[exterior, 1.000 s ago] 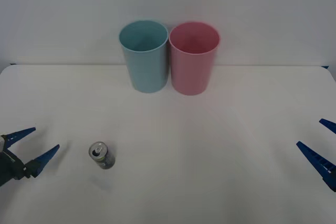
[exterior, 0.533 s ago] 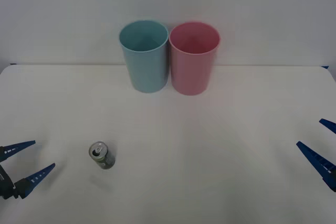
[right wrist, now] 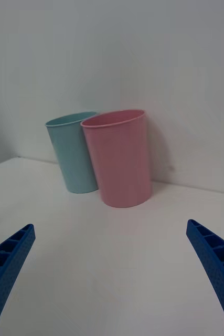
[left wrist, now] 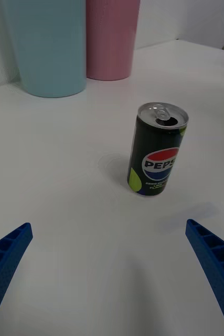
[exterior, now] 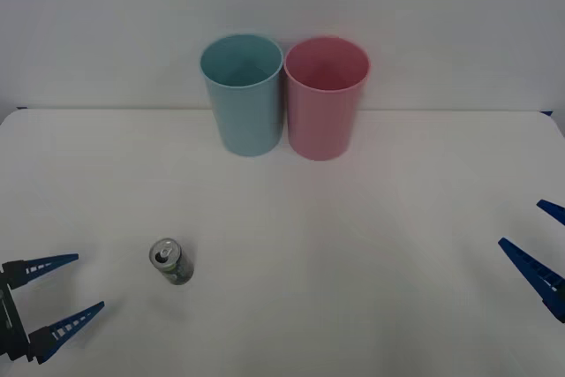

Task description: Grasp the object on the table and drop it into the matching bin: aluminum can to the light blue bin, PET bottle to the pink bin.

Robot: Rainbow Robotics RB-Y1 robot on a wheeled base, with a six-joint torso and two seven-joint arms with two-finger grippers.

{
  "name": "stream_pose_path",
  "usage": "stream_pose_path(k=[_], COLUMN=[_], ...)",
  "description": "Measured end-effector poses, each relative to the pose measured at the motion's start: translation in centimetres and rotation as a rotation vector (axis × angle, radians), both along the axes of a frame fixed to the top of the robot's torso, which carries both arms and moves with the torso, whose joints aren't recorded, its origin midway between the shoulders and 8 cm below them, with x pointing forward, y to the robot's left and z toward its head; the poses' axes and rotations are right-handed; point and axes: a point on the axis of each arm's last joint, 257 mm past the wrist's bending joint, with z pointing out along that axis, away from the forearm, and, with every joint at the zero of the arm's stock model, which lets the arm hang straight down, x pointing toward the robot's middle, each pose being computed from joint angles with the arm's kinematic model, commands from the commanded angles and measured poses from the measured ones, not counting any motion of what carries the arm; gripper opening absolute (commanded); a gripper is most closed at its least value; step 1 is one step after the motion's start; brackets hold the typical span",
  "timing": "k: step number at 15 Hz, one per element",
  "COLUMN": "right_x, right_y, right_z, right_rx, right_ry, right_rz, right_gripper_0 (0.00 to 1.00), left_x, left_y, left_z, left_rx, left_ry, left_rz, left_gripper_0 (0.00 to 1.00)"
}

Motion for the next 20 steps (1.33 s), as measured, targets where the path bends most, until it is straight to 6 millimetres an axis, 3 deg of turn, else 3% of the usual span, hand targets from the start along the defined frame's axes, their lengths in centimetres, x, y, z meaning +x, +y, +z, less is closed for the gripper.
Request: stream_pose_path(k=[5,13,20], right_x=[0.0,0.0,0.0], right_y=[0.0,0.0,0.0], right_z=[0.0,0.0,0.0], right_rx=[0.000,0.000,0.000], right_ry=[0.000,0.000,0.000], right_rz=[0.000,0.000,0.000], right_gripper_0=[1.00,1.00,1.00], left_x=[0.0,0.3,2.3], left_y=[-1.9,-6.8,-9.6], left_z=[-0.1,-0.9,-1.7], left_rx=[-0.042,-0.115,-0.094], left_ry=[-0.004,-0.018,-0.040], left_rz=[-0.024,-0.071,-0.084], left_gripper_0=[1.00,1.00,1.00])
